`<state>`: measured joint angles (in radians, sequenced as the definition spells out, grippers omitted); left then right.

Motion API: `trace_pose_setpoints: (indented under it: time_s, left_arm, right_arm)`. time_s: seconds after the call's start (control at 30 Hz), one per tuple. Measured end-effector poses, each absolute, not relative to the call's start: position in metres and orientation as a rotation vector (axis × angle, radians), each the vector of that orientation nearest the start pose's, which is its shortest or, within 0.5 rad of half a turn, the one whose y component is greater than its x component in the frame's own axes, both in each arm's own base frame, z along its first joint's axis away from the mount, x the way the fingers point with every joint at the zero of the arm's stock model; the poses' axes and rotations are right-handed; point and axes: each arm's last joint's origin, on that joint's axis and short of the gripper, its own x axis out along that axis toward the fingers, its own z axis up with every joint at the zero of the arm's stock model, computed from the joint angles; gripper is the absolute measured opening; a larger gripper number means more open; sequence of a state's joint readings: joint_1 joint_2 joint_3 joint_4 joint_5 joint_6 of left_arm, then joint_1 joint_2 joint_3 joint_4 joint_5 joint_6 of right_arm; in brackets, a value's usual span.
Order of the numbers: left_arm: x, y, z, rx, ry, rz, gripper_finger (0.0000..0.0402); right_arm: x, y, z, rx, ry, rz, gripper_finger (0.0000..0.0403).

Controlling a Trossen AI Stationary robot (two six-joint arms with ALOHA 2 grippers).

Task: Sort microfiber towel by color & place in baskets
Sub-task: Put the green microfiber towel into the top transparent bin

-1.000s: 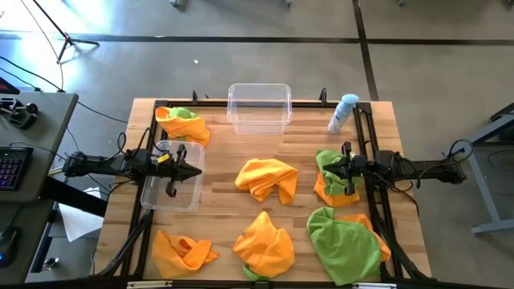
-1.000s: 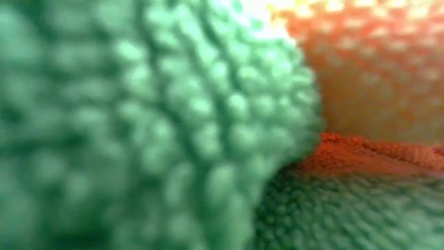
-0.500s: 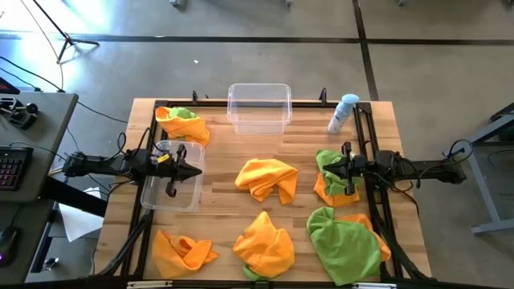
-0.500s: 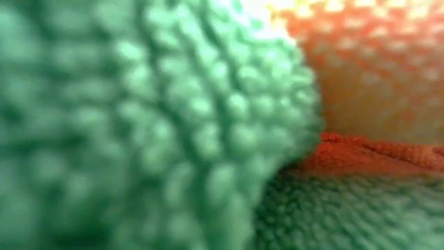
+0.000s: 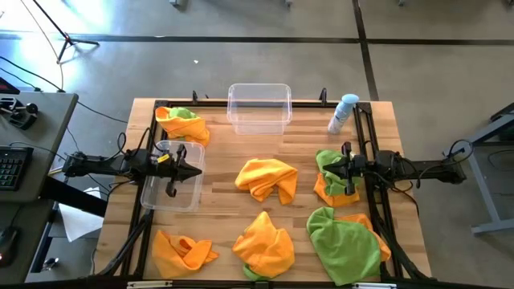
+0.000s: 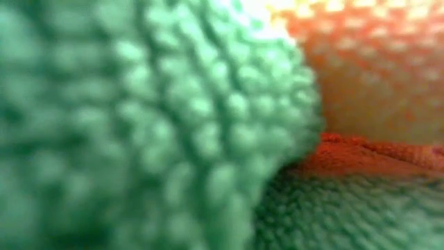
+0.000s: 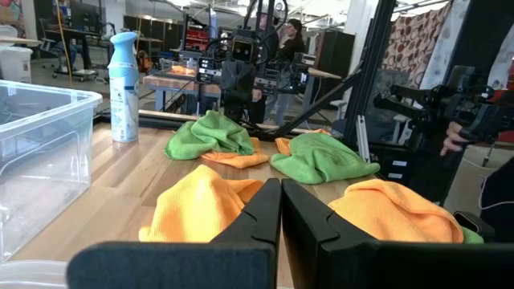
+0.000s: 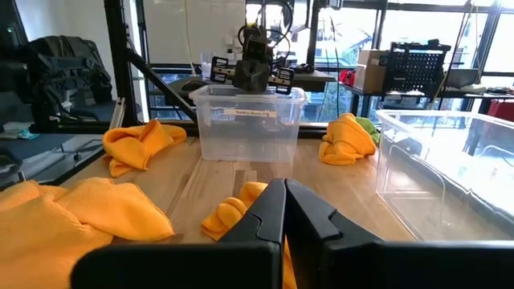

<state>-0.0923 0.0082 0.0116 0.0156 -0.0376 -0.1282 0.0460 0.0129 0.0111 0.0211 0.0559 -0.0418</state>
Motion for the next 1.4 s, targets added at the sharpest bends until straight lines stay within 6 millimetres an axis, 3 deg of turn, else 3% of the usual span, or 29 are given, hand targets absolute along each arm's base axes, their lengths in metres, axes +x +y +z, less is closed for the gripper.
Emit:
trace_pose_setpoints:
  time_s: [0.13, 0.3, 0.43, 0.53, 0.73, 1.0, 1.2, 1.4]
  left_arm:
    - [0.097, -0.008, 0.168, -0.129, -0.016, -0.056, 0.0000]
    - [0.097, -0.008, 0.169, -0.129, -0.016, -0.056, 0.0000]
    - [0.097, -0.008, 0.168, -0.130, -0.016, -0.056, 0.0000]
    - [0.097, -0.008, 0.168, -0.130, -0.016, -0.056, 0.0000]
    - [0.097, -0.008, 0.168, -0.129, -0.016, -0.056, 0.0000]
    - [0.097, -0.008, 0.169, -0.129, -0.016, -0.056, 0.0000]
    - [0.097, -0.008, 0.168, -0.129, -0.016, -0.056, 0.0000]
    - [0.097, -0.008, 0.168, -0.130, -0.016, -0.056, 0.0000]
  right_arm:
    - [0.098, 0.003, 0.168, -0.033, -0.019, -0.014, 0.0000]
    - [0.096, 0.001, 0.178, 0.142, -0.057, -0.056, 0.0000]
    - [0.089, 0.000, 0.213, 0.109, -0.141, -0.084, 0.0000]
    - [0.082, -0.003, 0.240, 0.084, -0.103, -0.199, 0.0000]
    - [0.079, -0.009, 0.293, 0.221, 0.125, -0.431, 0.0000]
    - [0.097, -0.012, 0.345, 0.401, 0.427, -0.735, 0.0000]
    - [0.112, -0.011, 0.355, 0.436, 0.672, -0.853, 0.0000]
    - [0.122, -0.008, 0.336, 0.515, 0.904, -0.922, 0.0010]
